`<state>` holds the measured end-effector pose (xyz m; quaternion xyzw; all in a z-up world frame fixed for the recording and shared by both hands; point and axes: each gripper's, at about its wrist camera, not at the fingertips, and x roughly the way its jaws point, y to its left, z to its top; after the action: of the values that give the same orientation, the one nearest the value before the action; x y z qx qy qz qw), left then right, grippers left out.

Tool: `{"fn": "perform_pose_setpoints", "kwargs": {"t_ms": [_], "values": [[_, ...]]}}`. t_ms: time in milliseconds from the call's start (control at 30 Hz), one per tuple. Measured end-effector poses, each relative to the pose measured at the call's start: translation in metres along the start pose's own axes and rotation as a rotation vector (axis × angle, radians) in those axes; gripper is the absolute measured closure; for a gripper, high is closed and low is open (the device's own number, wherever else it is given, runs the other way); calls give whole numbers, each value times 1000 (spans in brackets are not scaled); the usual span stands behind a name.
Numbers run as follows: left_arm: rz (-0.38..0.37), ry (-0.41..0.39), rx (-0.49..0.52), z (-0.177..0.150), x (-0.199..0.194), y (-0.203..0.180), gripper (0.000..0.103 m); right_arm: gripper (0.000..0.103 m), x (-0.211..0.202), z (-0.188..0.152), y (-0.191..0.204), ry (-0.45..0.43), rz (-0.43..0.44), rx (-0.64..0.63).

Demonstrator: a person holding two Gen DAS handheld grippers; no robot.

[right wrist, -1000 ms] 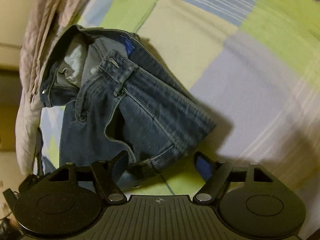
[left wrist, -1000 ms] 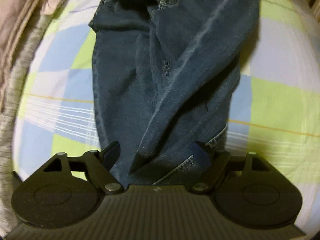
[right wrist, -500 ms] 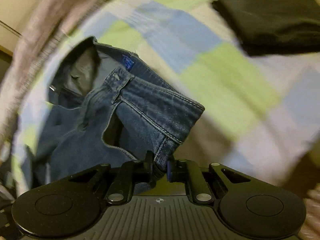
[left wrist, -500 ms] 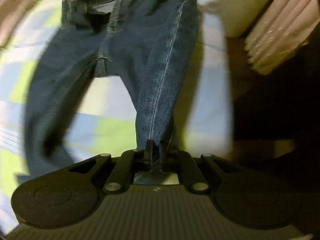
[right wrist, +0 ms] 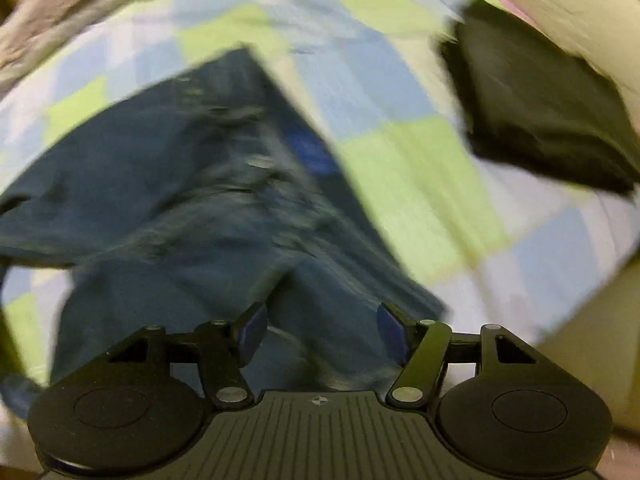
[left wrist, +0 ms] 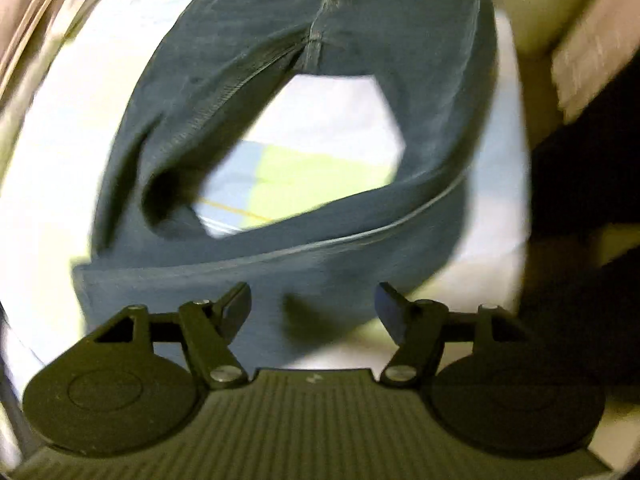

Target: Fold clothes

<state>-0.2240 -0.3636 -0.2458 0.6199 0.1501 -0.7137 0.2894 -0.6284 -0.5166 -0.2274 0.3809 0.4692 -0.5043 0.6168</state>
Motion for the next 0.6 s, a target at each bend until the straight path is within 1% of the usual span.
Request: {"fn": "perform_pose_setpoints", "kwargs": {"t_ms": [33, 100, 167, 300, 333, 367, 400, 433, 467, 500, 533, 600], "values": [[17, 1, 68, -1, 8, 6, 39, 39, 3, 2, 14, 3, 26, -38], [7, -20, 238, -2, 27, 14, 39, 39, 6, -2, 39, 7, 76, -101], [-46, -60, 386, -2, 39, 22, 36, 39, 6, -10, 58, 14, 108, -144], [-188, -35, 582, 2, 60, 23, 36, 39, 5, -37, 78, 32, 119, -146], [-224, -28, 630, 2, 65, 23, 39, 39, 4, -44, 81, 40, 115, -130], [-260, -20, 678, 3, 70, 23, 45, 39, 4, -51, 84, 48, 112, -113], [-266, -10, 674, 3, 68, 25, 60, 39, 2, -57, 84, 53, 105, -93], [-270, 0, 665, 3, 65, 27, 78, 39, 1, -62, 85, 58, 99, -73], [-274, 10, 656, 2, 63, 29, 88, 39, -1, -67, 85, 62, 94, -54], [-244, 8, 648, -2, 53, 30, 103, 39, -4, -70, 85, 55, 93, -39], [-217, 9, 633, -8, 42, 30, 103, 39, -7, -73, 85, 48, 93, -27], [-115, 9, 585, -25, 12, 29, 103, 39, -15, -75, 90, 34, 100, -26]]}}
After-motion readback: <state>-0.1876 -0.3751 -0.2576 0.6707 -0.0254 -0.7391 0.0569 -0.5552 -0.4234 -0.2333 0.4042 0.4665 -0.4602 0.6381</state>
